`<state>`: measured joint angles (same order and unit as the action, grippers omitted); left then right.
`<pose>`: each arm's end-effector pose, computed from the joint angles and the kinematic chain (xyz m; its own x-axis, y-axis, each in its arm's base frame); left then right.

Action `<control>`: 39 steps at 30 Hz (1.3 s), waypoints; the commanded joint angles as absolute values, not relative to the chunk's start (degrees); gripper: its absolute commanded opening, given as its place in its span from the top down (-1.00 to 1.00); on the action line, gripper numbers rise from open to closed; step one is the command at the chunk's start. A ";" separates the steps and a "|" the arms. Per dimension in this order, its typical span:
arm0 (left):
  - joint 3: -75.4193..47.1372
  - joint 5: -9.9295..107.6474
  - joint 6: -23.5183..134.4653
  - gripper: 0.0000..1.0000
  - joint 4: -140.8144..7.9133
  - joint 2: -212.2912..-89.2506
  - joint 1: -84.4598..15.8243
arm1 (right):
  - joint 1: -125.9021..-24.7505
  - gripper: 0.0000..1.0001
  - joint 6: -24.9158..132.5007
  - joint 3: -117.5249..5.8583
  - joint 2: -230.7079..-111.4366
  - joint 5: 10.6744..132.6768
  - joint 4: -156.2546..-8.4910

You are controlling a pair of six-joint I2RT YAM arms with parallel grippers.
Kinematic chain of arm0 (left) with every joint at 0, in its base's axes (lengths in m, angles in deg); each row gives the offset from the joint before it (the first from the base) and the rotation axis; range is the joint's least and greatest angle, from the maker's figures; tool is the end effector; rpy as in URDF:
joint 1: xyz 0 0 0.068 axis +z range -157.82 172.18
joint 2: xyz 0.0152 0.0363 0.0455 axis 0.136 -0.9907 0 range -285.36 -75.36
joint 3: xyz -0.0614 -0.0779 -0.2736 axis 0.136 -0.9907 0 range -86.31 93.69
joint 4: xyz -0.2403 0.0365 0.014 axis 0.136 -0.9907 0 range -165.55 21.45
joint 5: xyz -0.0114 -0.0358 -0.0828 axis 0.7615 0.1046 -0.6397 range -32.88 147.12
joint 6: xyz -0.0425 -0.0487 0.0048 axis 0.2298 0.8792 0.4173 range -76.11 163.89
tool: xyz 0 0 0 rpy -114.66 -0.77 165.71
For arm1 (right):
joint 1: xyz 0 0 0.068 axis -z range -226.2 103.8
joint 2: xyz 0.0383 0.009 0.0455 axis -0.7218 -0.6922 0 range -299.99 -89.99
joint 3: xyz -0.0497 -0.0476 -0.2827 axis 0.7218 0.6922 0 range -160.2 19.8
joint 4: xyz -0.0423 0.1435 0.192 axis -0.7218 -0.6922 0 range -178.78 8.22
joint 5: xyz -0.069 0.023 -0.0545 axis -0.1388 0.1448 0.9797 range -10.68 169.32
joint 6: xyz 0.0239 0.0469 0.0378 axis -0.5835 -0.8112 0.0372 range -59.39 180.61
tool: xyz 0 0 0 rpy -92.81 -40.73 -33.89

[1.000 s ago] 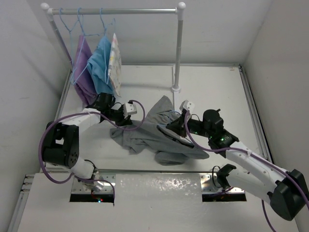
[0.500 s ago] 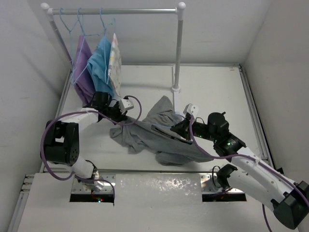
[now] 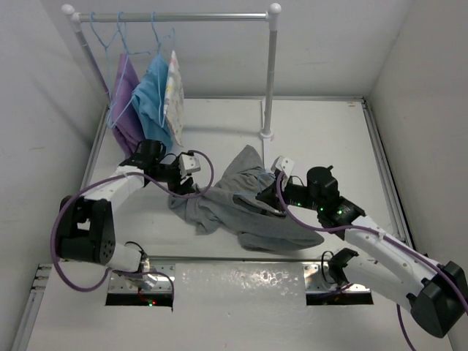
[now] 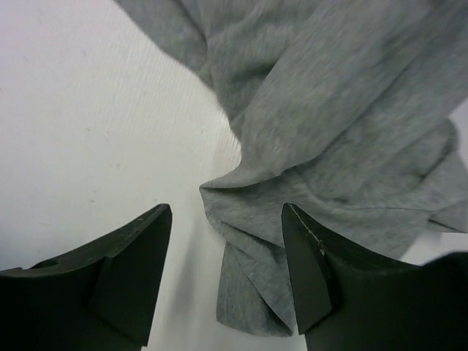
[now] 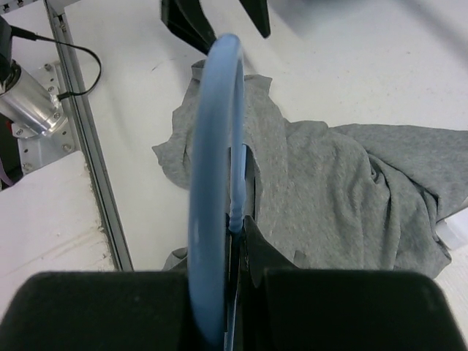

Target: Place the t-shirt on the hanger

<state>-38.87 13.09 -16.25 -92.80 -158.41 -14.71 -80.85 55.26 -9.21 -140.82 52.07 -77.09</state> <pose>0.2535 -0.0661 0.2162 -0.0520 0.6343 -0.7713 0.9600 0.2444 0.1363 0.1406 0.1253 0.2694 -0.3220 -0.1217 -0.9389 -0.8390 0.4962 0.2234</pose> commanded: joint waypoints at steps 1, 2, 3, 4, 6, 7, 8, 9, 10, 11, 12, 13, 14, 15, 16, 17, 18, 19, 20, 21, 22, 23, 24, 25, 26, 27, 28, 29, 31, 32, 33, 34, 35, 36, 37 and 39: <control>-35.70 6.24 -19.21 -0.20 -98.16 -152.63 -16.51 | -80.74 1.00 53.93 -12.45 -141.58 50.58 -71.41; -34.99 5.01 -18.17 -0.20 -98.87 -150.79 -17.30 | -80.74 1.00 53.67 -12.46 -142.11 50.49 -70.88; -34.03 4.91 -17.20 -0.21 -99.05 -149.82 -19.75 | -80.74 1.00 53.23 -12.37 -142.37 50.40 -69.66; -33.75 5.78 -14.23 -0.21 -98.27 -147.81 -21.42 | -80.83 1.00 53.05 -12.28 -142.55 50.05 -68.87; -33.75 7.89 -10.62 -0.20 -95.90 -145.69 -27.55 | -80.74 1.00 52.00 -12.28 -143.42 49.44 -66.68; -34.10 9.21 -7.47 -0.21 -93.19 -144.11 -29.59 | -80.74 1.00 51.56 -12.45 -143.78 48.91 -66.05; -34.10 9.57 -6.48 -0.21 -92.29 -143.57 -31.36 | -80.74 1.00 51.38 -12.63 -144.13 47.95 -65.61; -33.76 9.75 -5.42 -0.22 -91.41 -143.39 -34.24 | -80.83 1.00 51.12 -13.15 -144.83 47.68 -65.43; -33.58 10.18 -4.28 -0.23 -90.27 -143.39 -35.67 | -80.83 1.00 50.94 -13.42 -145.18 47.33 -65.43; -33.23 11.23 -2.62 -0.23 -88.35 -144.00 -36.55 | -80.74 1.00 50.94 -13.51 -145.45 47.15 -65.34; -32.27 11.59 -2.51 -0.23 -88.07 -144.62 -38.21 | -80.74 1.00 50.85 -13.60 -145.71 46.80 -64.99; -31.65 12.11 -2.51 -0.23 -88.07 -146.28 -39.01 | -80.83 1.00 50.76 -13.60 -145.89 46.54 -64.73; -30.86 12.03 -2.69 -0.23 -88.41 -147.25 -39.54 | -80.83 1.00 50.68 -13.60 -145.98 46.27 -64.47; -29.98 11.60 -3.21 -0.23 -89.11 -148.39 -40.42 | -80.74 1.00 50.41 -13.60 -145.98 45.75 -64.11; -28.32 10.11 -4.52 -0.22 -91.21 -150.58 -40.77 | -80.83 1.00 50.32 -13.60 -145.98 45.74 -64.02; -27.61 9.49 -5.40 -0.15 -92.45 -151.56 -41.04 | -80.83 1.00 50.32 -13.51 -145.98 45.74 -64.02; -26.82 8.96 -6.20 -0.11 -93.77 -152.52 -41.82 | -80.74 1.00 50.32 -13.42 -145.89 46.09 -64.02; -26.11 8.35 -6.73 -0.05 -95.17 -153.75 -42.18 | -80.74 1.00 50.41 -13.25 -145.45 46.18 -63.94; -26.11 8.43 -6.56 0.09 -95.27 -154.11 -42.62 | -80.74 1.00 50.50 -13.07 -145.36 46.09 -63.76; -26.54 8.60 -6.21 0.17 -94.92 -154.46 -43.41 | -80.83 1.00 50.50 -12.98 -145.28 46.18 -63.59; -26.81 9.04 -5.25 0.23 -93.79 -154.64 -43.85 | -80.74 1.00 50.50 -12.90 -145.10 46.09 -63.67; -27.07 9.22 -5.06 0.39 -93.34 -154.64 -44.20 | -80.74 1.00 50.41 -12.89 -145.01 46.18 -63.67; -27.42 9.39 -4.89 0.50 -93.08 -154.73 -44.73 | -80.83 1.00 50.41 -12.89 -145.01 46.18 -63.58; -27.42 9.57 -4.36 0.63 -92.81 -154.56 -44.82 | -80.83 1.00 50.41 -12.72 -144.92 46.18 -63.58; -27.34 9.75 -3.92 0.93 -92.73 -154.55 -44.82 | -80.74 1.00 50.41 -12.54 -144.66 46.18 -63.50; -27.07 10.18 -3.57 1.00 -92.55 -154.47 -44.82 | -80.74 1.00 50.50 -12.37 -144.57 46.27 -63.67; -27.07 11.23 -2.52 1.00 -92.20 -154.03 -44.82 | -80.83 1.00 50.59 -12.28 -144.14 46.79 -63.85; -27.16 11.94 -1.64 1.00 -91.76 -153.68 -44.82 | -80.83 1.00 50.94 -12.11 -144.13 47.15 -64.02; -27.25 14.91 2.38 1.00 -89.92 -152.54 -44.82 | -80.83 1.00 51.29 -12.02 -143.96 47.94 -65.25; -27.16 16.41 3.80 1.00 -89.56 -152.18 -44.82 | -80.74 1.00 51.38 -12.19 -143.96 49.85 -65.86; -27.16 17.64 4.95 1.00 -89.39 -151.83 -44.82 | -80.74 0.99 51.38 -12.28 -143.87 51.35 -67.44; -27.16 19.75 6.00 1.00 -89.82 -151.05 -44.82 | -80.74 0.61 51.29 -12.37 -143.78 52.85 -68.23; -27.16 20.98 6.45 1.00 -90.17 -150.69 -44.73 | -80.74 0.28 51.29 -12.28 -143.61 54.43 -68.85; -27.42 22.39 7.15 1.00 -90.52 -150.25 -44.73 | -80.83 0.02 51.38 -12.28 -143.26 57.23 -69.90; -27.51 26.23 8.81 1.00 -90.61 -149.46 -44.65 | -80.74 -0.46 51.29 -12.19 -143.08 58.30 -70.26; -27.60 31.52 10.92 1.00 -90.88 -148.76 -44.30 | -80.83 -0.79 50.77 -12.19 -142.29 62.24 -71.58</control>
<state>-28.18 22.71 5.37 -92.67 -151.72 -44.81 -80.85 50.87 -10.79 -143.97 55.33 -70.47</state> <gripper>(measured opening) 0.009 0.846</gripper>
